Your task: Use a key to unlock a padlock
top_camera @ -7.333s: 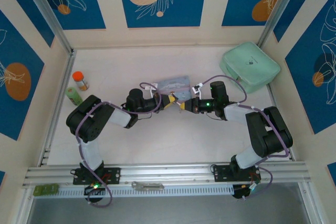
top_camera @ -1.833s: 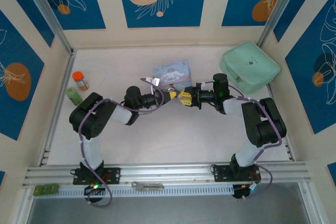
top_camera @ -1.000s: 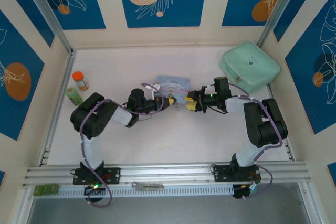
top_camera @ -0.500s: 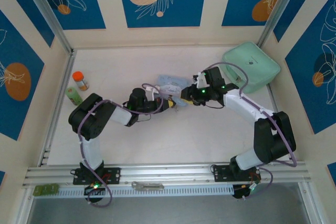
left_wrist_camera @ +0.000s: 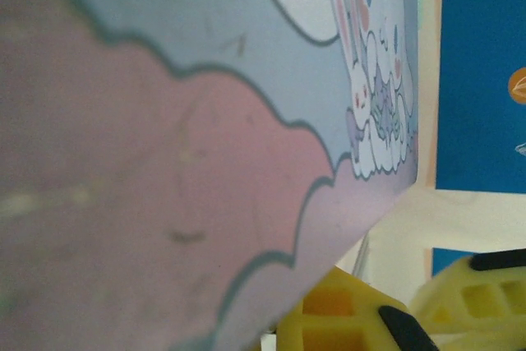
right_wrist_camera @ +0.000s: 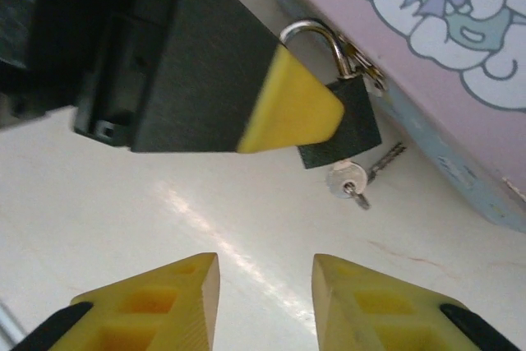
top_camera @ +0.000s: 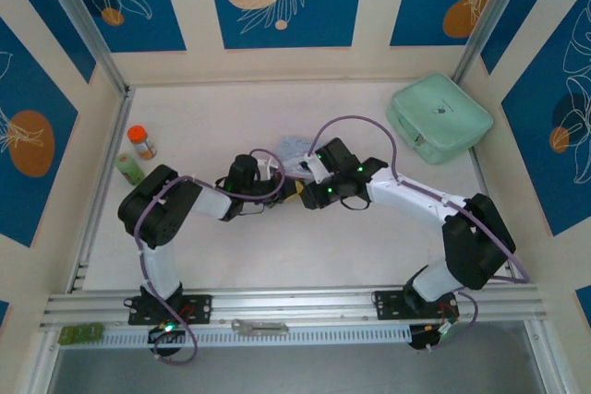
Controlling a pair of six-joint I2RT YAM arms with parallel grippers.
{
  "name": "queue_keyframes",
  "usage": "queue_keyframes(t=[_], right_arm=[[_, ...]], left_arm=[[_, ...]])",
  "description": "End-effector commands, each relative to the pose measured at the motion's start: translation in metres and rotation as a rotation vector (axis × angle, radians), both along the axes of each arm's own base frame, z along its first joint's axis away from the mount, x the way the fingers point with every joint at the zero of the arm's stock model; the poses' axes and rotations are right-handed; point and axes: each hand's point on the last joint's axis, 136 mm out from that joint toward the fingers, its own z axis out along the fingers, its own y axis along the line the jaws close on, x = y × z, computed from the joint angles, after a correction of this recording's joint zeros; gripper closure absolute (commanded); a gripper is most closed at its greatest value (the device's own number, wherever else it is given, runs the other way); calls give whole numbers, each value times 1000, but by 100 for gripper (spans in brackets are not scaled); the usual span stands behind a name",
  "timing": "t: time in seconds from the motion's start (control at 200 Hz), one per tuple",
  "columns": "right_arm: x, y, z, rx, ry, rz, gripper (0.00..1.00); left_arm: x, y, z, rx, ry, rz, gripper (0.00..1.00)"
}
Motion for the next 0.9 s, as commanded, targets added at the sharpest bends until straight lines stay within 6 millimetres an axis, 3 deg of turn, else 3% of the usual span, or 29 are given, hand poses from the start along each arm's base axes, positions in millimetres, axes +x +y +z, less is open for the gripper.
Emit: queue_keyframes(t=[0.0, 0.32, 0.605, 0.895], right_arm=[[3, -8, -12, -144, -56, 87, 62], [12, -10, -37, -329, -131, 168, 57], [37, -8, -36, -398, -259, 160, 58], [45, 4, -38, -388, -347, 155, 64]], left_arm=[[2, -7, 31, -85, 37, -14, 100], [-1, -9, 31, -91, 87, -29, 100], [-3, -10, 31, -91, 100, -42, 100], [-3, -12, 37, -106, 100, -52, 100]])
